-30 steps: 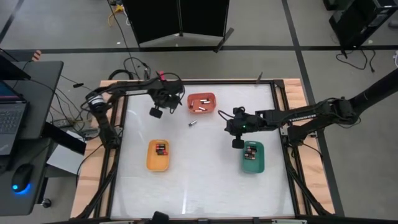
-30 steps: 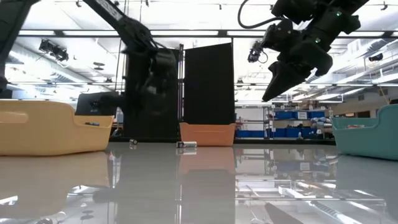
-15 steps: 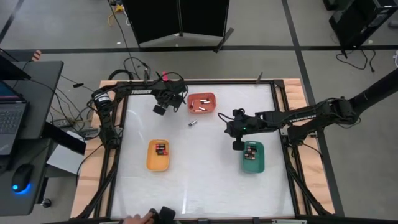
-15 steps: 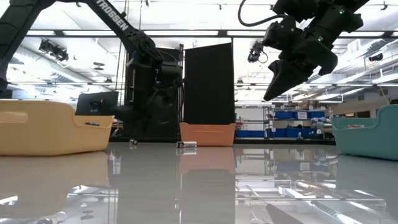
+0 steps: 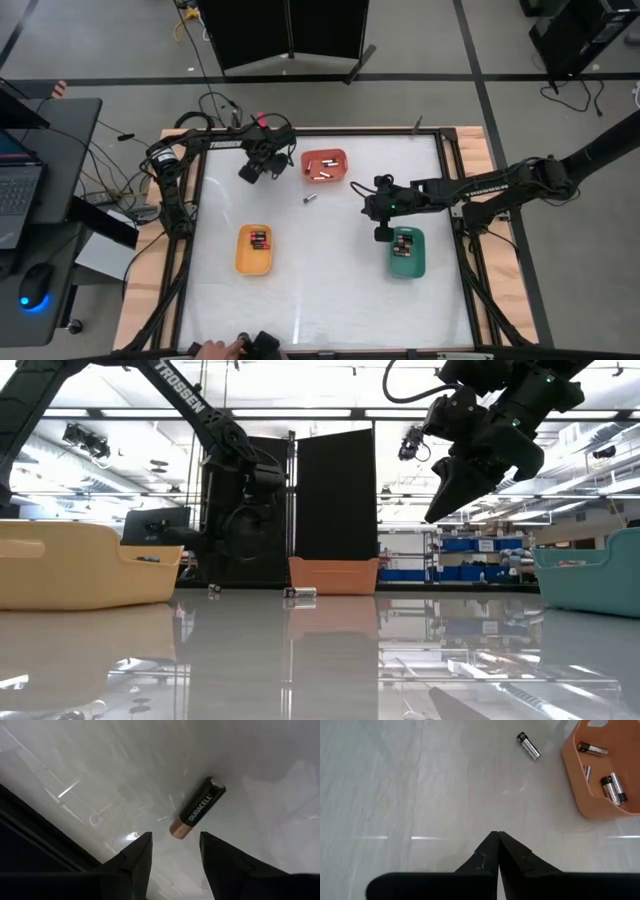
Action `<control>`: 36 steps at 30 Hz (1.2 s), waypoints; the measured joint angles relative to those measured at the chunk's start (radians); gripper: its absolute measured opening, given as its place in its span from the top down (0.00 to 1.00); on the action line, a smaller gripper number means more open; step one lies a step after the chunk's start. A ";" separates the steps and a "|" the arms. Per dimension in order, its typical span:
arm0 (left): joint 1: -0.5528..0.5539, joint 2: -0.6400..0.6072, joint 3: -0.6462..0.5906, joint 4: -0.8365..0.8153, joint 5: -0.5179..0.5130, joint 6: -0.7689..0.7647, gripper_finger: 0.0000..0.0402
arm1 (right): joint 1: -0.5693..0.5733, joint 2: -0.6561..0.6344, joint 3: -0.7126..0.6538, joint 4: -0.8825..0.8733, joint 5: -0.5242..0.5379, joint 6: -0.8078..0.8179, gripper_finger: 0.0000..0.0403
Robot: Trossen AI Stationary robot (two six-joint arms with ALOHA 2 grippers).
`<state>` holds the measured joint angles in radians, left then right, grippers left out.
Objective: Sort batteries
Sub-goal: Put the brown battery into the green bin
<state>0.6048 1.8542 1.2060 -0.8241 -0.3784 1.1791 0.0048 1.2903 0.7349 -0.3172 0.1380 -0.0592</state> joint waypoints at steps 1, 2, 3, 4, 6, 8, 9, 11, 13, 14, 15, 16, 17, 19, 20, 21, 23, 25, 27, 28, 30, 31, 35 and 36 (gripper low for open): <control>0.002 0.000 0.000 0.006 0.005 0.005 0.57 | 0.000 0.000 0.000 0.000 0.000 -0.001 0.96; 0.004 0.000 0.000 0.011 0.011 0.014 0.57 | 0.000 0.000 0.000 0.000 0.000 -0.001 0.96; 0.007 0.000 0.000 0.011 0.024 0.022 0.57 | 0.000 0.000 0.000 0.000 0.000 -0.002 0.96; 0.010 0.001 0.000 0.010 0.034 0.027 0.57 | 0.000 0.000 0.000 0.000 0.000 -0.002 0.96; 0.017 0.013 0.000 0.014 0.043 0.039 0.57 | 0.000 0.000 0.000 0.000 0.000 -0.003 0.96; 0.024 0.029 0.000 0.007 0.043 0.041 0.57 | 0.000 0.000 0.000 0.000 0.000 -0.003 0.95; 0.026 0.036 0.000 0.008 0.042 0.041 0.57 | 0.000 0.000 0.000 0.000 0.000 -0.003 0.95; 0.029 0.055 0.000 0.010 0.034 0.041 0.57 | 0.000 0.000 0.001 0.000 -0.001 -0.004 0.95; 0.030 0.067 0.004 0.005 0.025 0.041 0.57 | 0.000 0.000 0.001 0.000 -0.001 -0.003 0.96; 0.031 0.072 0.005 0.002 0.024 0.035 0.57 | 0.000 0.000 0.001 -0.001 -0.001 -0.004 0.96; 0.032 0.076 0.006 0.001 0.024 0.025 0.57 | 0.000 0.000 0.001 -0.003 -0.001 -0.004 0.96; 0.035 0.077 0.005 -0.004 0.025 0.018 0.57 | 0.000 0.000 0.001 -0.004 -0.001 -0.004 0.96; 0.036 0.078 0.006 -0.008 0.027 0.010 0.58 | 0.000 0.001 0.001 -0.005 -0.001 -0.004 0.96; 0.037 0.078 0.005 -0.015 0.028 -0.022 0.60 | 0.000 0.001 0.001 -0.005 -0.001 -0.003 0.96; 0.037 0.078 0.005 -0.023 0.029 -0.039 0.62 | 0.000 0.001 0.001 -0.006 -0.001 -0.004 0.96; 0.037 0.078 0.005 -0.033 0.033 -0.060 0.64 | 0.000 0.001 0.001 -0.008 -0.001 -0.004 0.95; 0.037 0.079 0.005 -0.051 0.051 -0.084 0.71 | 0.000 0.001 0.001 -0.010 -0.001 -0.004 0.95; 0.036 0.079 0.005 -0.058 0.063 -0.109 0.79 | 0.000 0.001 0.001 -0.013 -0.001 -0.004 0.95; 0.031 0.079 0.005 -0.063 0.063 -0.116 0.86 | 0.000 0.001 0.001 -0.013 -0.001 -0.004 0.96; 0.029 0.079 0.005 -0.067 0.062 -0.117 0.89 | 0.000 0.001 0.001 -0.014 -0.001 -0.003 0.96; 0.023 0.079 0.004 -0.081 0.063 -0.122 0.89 | 0.000 0.001 0.001 -0.014 -0.001 -0.004 0.96; 0.022 0.079 0.003 -0.088 0.064 -0.133 0.89 | 0.000 0.001 0.001 -0.015 -0.001 -0.003 0.96; 0.016 0.080 0.014 -0.137 0.077 -0.201 0.89 | 0.001 0.001 0.001 -0.018 -0.001 -0.004 0.95; 0.014 0.079 0.022 -0.147 0.083 -0.225 0.89 | 0.001 0.001 0.001 -0.020 -0.001 -0.004 0.95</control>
<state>0.6188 1.9332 1.2275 -0.9714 -0.2956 0.9539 0.0055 1.2911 0.7357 -0.3368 0.1368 -0.0628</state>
